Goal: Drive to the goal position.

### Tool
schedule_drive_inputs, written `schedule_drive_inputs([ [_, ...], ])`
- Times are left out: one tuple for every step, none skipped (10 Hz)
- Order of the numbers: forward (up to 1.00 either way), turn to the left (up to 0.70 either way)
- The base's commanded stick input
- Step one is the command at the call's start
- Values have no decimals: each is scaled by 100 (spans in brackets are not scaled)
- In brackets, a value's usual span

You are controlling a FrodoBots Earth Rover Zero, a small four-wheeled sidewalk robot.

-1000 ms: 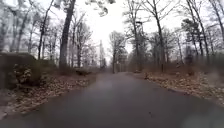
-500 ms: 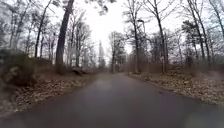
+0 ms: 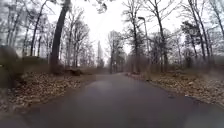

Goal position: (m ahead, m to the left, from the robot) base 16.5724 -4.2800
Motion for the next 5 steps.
schedule_drive_inputs([
  [100, 0],
  [100, 0],
  [100, 0],
  [100, 0],
  [100, 0],
])
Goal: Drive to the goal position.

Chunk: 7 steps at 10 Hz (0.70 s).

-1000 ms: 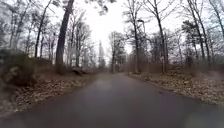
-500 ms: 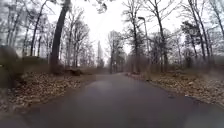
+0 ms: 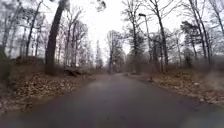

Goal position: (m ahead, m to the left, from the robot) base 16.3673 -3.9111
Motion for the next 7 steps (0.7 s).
schedule_drive_inputs([
  [100, 0],
  [100, 0],
  [100, 0],
  [100, 0],
  [100, 0],
  [100, 0],
  [100, 0],
])
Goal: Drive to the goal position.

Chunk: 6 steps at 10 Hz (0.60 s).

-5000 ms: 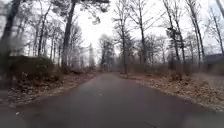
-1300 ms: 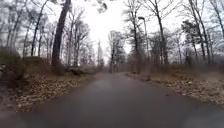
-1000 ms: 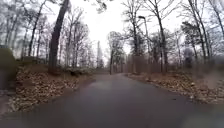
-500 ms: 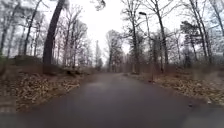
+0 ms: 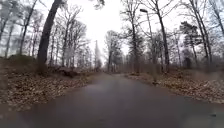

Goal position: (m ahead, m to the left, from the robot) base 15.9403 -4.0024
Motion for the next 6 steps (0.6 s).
schedule_drive_inputs([
  [100, 0],
  [100, 0],
  [100, 0],
  [100, 0],
  [100, 0],
  [100, 0],
])
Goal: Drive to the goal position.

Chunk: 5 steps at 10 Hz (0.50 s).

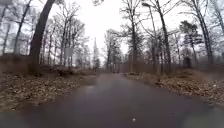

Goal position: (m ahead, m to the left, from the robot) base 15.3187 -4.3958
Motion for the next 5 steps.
schedule_drive_inputs([
  [100, 0],
  [100, 0],
  [100, 0],
  [100, 0],
  [100, 0],
])
